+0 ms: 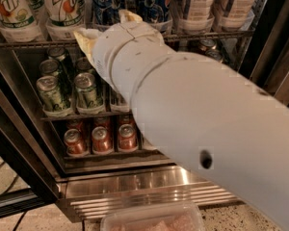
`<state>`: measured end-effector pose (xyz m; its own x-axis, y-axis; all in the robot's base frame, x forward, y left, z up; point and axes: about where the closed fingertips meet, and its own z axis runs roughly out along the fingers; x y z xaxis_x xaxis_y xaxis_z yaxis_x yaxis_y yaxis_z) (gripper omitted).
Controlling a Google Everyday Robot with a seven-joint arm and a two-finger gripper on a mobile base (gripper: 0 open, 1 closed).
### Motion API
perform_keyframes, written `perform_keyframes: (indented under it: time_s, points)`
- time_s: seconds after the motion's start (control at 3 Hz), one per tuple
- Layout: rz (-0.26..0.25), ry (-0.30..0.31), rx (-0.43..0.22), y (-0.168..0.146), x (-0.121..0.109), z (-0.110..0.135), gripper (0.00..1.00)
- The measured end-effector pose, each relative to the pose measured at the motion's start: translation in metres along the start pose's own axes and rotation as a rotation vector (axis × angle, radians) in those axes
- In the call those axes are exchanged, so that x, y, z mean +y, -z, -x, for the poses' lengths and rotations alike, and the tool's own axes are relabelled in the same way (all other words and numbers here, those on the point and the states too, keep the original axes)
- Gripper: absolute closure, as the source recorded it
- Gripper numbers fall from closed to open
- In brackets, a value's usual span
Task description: Pick pepsi can from top shelf of fridge
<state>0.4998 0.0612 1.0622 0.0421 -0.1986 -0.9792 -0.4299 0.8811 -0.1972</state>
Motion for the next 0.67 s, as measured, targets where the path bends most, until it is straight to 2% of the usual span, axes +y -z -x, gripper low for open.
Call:
perform_keyframes:
  time_s: [0.67]
  points:
    - [-0.044, -0.006, -0.03, -0.027, 0.0, -0.003, 0.37]
